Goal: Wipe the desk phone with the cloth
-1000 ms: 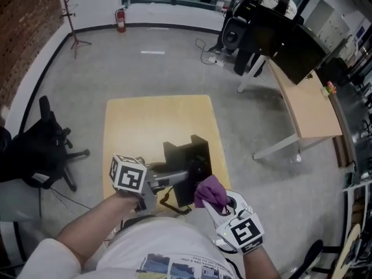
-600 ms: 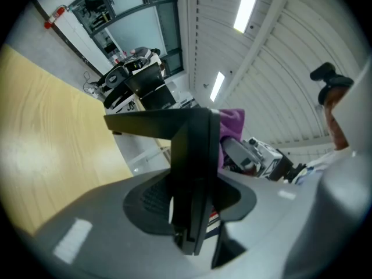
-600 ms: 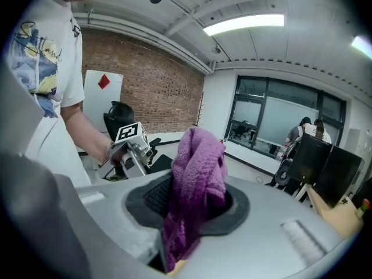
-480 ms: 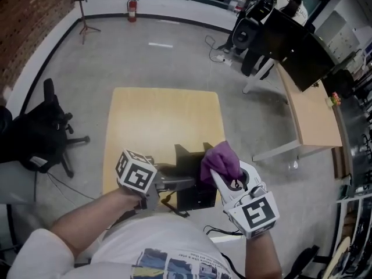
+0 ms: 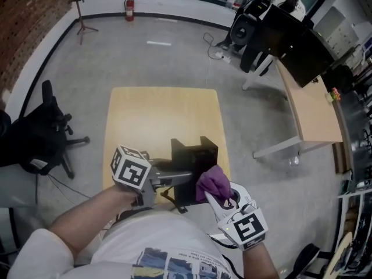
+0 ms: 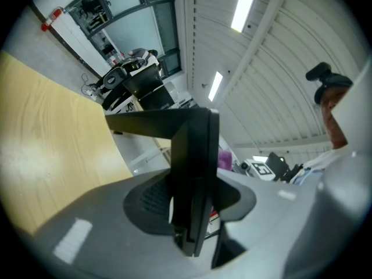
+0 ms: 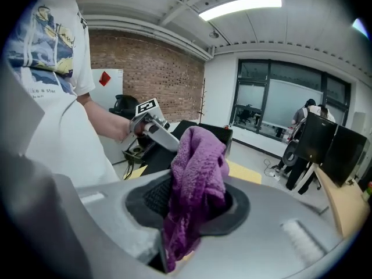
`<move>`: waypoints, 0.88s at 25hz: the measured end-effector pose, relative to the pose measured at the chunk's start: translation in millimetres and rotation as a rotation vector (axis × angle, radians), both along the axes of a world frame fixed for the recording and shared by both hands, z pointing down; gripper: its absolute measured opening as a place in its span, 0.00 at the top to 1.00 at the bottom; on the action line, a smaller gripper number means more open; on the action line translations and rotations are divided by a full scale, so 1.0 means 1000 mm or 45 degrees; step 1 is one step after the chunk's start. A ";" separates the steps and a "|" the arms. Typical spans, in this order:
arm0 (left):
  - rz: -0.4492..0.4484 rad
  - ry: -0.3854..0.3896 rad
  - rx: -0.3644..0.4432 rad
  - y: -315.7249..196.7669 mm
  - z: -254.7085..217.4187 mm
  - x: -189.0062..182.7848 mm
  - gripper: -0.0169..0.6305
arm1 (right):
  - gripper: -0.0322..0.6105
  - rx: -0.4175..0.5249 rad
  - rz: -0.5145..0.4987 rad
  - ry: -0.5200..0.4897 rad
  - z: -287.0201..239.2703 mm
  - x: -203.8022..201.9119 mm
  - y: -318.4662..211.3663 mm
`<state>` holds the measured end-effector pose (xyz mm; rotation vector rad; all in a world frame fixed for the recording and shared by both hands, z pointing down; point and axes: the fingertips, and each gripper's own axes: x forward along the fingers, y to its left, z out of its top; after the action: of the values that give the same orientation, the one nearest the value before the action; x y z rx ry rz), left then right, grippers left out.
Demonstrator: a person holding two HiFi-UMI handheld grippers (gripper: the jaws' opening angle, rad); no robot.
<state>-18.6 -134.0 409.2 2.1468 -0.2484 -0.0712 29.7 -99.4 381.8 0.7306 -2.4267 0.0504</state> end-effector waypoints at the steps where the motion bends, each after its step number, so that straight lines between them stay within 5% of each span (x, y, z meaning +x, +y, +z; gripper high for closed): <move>1: -0.001 0.007 -0.002 -0.001 -0.001 -0.001 0.69 | 0.79 -0.005 -0.004 0.008 0.003 0.001 0.004; 7: -0.004 0.026 0.004 -0.010 -0.006 -0.005 0.69 | 0.79 -0.078 0.006 0.054 0.019 0.010 0.024; 15: 0.054 -0.002 0.025 -0.003 -0.002 0.000 0.69 | 0.79 0.129 0.062 -0.045 -0.049 0.008 -0.025; 22: 0.111 0.019 0.018 0.013 0.001 0.004 0.69 | 0.79 0.174 0.101 -0.107 -0.073 0.010 -0.066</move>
<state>-14.6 -120.8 409.7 2.1675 -0.1455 -0.0390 39.5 -165.2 308.8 0.9030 -2.4984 -0.0550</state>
